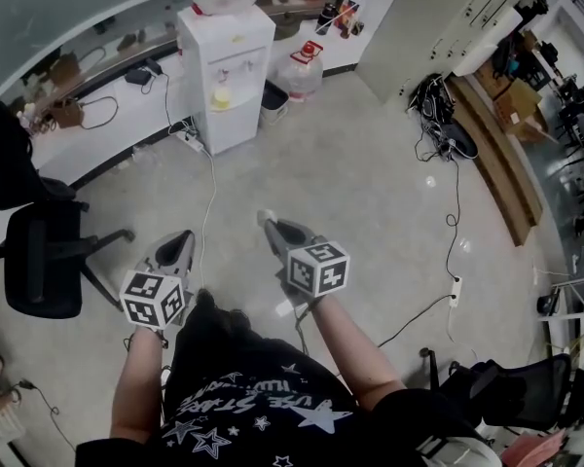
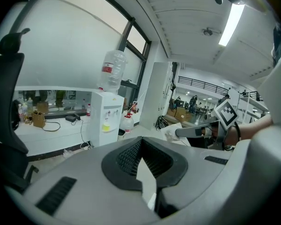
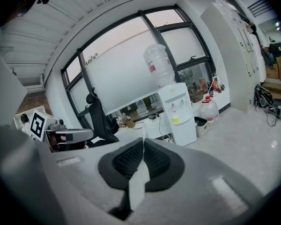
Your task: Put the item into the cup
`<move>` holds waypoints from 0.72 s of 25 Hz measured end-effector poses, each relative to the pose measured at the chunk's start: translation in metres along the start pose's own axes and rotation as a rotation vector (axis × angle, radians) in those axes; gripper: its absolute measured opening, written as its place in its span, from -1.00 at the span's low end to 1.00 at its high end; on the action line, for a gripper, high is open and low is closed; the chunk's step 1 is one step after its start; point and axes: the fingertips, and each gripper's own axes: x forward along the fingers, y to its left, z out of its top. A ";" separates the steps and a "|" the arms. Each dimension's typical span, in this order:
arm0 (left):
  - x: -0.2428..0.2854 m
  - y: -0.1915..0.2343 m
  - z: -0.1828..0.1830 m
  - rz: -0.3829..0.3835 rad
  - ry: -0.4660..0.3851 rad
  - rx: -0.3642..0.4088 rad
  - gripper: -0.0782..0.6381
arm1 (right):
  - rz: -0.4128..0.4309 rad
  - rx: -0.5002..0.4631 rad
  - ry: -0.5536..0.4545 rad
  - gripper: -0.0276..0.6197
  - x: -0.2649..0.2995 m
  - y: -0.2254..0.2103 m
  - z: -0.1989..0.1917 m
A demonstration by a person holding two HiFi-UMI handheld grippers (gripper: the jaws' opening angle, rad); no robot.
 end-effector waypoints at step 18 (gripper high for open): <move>0.099 0.085 0.041 -0.043 0.025 -0.048 -0.77 | -0.066 0.053 0.038 -0.91 0.099 -0.059 0.044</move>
